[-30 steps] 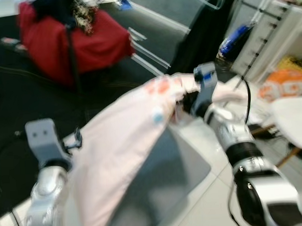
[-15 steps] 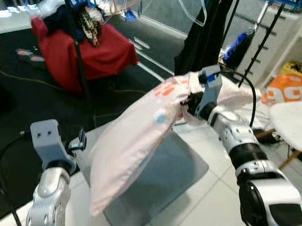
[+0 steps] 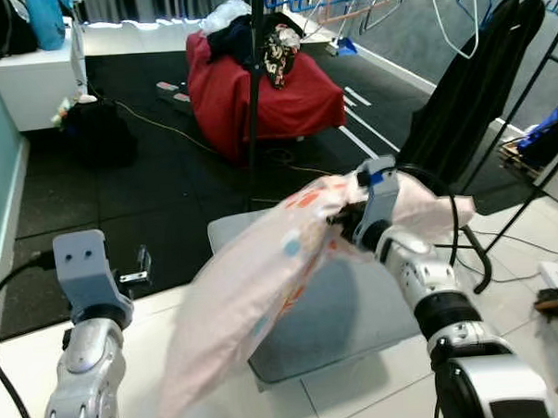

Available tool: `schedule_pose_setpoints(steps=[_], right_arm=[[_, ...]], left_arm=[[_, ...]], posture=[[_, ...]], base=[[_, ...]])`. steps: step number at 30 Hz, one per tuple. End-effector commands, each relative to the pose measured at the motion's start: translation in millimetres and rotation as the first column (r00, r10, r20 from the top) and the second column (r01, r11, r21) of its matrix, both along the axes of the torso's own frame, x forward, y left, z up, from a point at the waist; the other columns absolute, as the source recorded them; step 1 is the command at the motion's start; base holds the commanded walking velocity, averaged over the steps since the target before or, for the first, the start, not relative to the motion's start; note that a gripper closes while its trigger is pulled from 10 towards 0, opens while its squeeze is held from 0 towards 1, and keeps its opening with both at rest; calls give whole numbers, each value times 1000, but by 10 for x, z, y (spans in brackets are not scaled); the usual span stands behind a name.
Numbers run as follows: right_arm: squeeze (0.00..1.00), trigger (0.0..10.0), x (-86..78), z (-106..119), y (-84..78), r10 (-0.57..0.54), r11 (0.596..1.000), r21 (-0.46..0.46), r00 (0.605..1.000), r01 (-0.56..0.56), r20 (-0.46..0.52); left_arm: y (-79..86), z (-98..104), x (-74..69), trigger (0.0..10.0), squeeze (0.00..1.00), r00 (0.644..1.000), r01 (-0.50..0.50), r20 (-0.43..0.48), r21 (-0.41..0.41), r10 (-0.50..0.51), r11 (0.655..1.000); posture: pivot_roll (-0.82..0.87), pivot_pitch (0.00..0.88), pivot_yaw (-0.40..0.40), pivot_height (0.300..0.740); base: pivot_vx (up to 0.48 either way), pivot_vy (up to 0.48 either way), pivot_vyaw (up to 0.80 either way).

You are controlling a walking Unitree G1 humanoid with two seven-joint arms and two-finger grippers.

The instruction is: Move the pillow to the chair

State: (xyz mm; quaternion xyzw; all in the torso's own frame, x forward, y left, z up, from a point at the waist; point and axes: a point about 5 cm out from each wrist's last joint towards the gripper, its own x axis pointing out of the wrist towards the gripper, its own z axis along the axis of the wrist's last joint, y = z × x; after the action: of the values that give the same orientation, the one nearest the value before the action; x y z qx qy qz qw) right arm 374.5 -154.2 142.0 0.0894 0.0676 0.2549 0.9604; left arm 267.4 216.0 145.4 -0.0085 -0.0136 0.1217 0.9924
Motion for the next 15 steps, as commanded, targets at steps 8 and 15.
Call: schedule_pose_setpoints(steps=[8, 15], right_arm=[[0, 10000, 21, 237, 53, 39, 997, 65, 994, -46, 98], [0, 10000, 14, 234, 59, 47, 996, 72, 994, -55, 103]], left_arm=[[-29, -69, 6, 10000, 0, 999, 10, -44, 36, -9, 999], [-46, -62, 6, 10000, 0, 999, 10, -33, 49, -8, 999]], posture=[[-80, 33, -121, 740], [-76, 37, -120, 740]], base=[[0, 0, 759], [0, 0, 756]])
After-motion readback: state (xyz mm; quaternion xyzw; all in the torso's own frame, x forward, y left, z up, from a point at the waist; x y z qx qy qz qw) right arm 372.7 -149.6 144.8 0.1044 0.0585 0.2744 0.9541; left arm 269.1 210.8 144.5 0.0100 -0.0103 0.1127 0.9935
